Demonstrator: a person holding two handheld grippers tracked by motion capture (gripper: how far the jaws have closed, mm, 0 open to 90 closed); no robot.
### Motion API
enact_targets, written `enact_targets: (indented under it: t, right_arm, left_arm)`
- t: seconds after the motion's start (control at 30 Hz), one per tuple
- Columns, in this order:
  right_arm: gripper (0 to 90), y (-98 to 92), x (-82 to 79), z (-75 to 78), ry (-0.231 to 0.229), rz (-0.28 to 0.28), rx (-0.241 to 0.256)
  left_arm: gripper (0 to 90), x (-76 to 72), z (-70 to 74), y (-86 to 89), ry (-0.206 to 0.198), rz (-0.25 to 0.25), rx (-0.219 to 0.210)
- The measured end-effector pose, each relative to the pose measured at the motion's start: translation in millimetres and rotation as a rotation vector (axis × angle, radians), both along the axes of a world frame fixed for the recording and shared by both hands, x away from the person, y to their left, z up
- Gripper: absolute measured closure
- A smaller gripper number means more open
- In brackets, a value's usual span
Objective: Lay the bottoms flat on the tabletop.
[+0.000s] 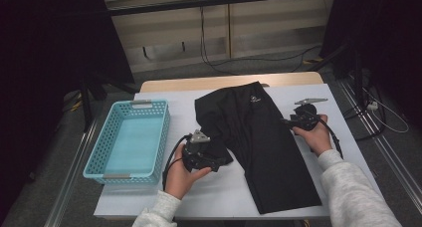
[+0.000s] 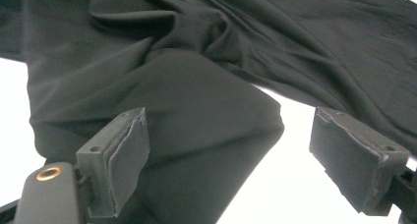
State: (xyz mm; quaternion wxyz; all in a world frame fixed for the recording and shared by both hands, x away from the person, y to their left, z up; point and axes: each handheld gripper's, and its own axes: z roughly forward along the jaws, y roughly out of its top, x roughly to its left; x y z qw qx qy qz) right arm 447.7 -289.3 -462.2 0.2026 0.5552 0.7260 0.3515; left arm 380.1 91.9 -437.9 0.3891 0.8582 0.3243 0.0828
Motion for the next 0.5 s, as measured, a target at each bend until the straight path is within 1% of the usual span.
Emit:
enact_targets:
  t: [0.07,0.13,0.2,0.23,0.33,0.37,0.4,0.47,0.5]
  right_arm:
    - [52.0,1.8,3.5,-2.9,0.006,0.010,-0.014]
    - [54.9,2.5,6.0,-3.6,0.000,0.012,-0.005]
    - [64.4,5.1,6.7,-2.8,-0.001,0.019,-0.036]
    - [68.8,6.5,6.3,-2.6,0.001,0.018,-0.039]
    - [84.4,5.1,6.4,-3.0,0.012,0.017,-0.002]
    - [86.9,3.8,6.4,-3.3,0.020,0.013,0.019]
    - [88.6,1.9,6.9,-4.2,0.017,0.016,0.034]
    - [89.9,0.2,6.6,-5.0,0.020,0.011,0.056]
    - [90.0,-0.1,6.7,-4.9,0.021,0.011,0.058]
  left_arm:
    - [14.8,0.6,-0.1,0.4,0.005,-0.001,-0.004]
    - [14.8,1.0,-0.3,1.1,-0.002,0.004,0.002]
    - [14.8,1.2,0.0,1.5,0.003,0.009,-0.004]
    - [14.7,1.5,0.1,1.8,0.003,0.011,-0.006]
    - [14.8,1.7,-0.8,1.5,0.001,0.014,-0.005]
    - [14.9,2.0,-1.0,1.4,0.002,0.015,-0.005]
    - [14.9,2.1,-1.1,1.1,0.002,0.014,-0.003]
    - [15.2,2.7,-0.1,1.1,0.000,0.012,-0.007]
    - [15.2,2.8,0.2,0.8,-0.003,0.015,-0.009]
